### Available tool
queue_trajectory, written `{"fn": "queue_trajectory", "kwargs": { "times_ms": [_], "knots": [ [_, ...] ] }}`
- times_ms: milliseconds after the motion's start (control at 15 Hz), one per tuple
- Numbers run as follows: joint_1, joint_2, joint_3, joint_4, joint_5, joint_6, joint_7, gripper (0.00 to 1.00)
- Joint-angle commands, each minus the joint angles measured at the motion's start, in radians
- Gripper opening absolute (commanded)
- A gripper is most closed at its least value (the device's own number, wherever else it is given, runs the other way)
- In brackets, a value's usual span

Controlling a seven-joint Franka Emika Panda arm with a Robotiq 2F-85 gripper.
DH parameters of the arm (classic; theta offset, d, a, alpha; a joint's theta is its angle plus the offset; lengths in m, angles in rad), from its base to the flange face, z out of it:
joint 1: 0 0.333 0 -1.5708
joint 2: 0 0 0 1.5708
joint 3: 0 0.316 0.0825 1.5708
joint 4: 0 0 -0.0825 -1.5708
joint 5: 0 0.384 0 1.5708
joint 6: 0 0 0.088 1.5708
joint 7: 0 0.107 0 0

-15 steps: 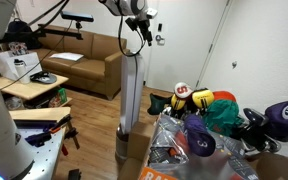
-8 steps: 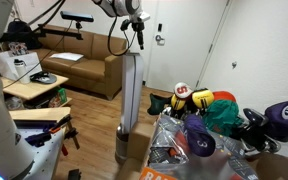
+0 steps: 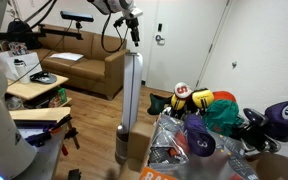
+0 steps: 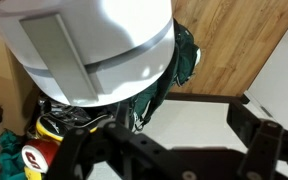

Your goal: Remove the remote from the fan then place it on the left arm of the couch

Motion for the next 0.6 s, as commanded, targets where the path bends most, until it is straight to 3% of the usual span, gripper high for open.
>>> {"fn": "queue_trajectory", "kwargs": {
  "times_ms": [0,267,333,400,533],
  "knots": [
    [0.033,-0.088,-0.002,-0.083,0.006,-0.003,0.094,1.0],
    [0.053,-0.137,-0.026,-0.149,-0.037,-0.01,0.176,1.0],
    [0.04,-0.087,-0.004,-0.082,-0.005,0.0,0.124,1.0],
    [-0.008,-0.095,0.051,-0.087,-0.039,-0.011,0.147,1.0],
    [-0.01,-0.103,0.044,-0.102,-0.04,-0.01,0.149,1.0]
  ]
}}
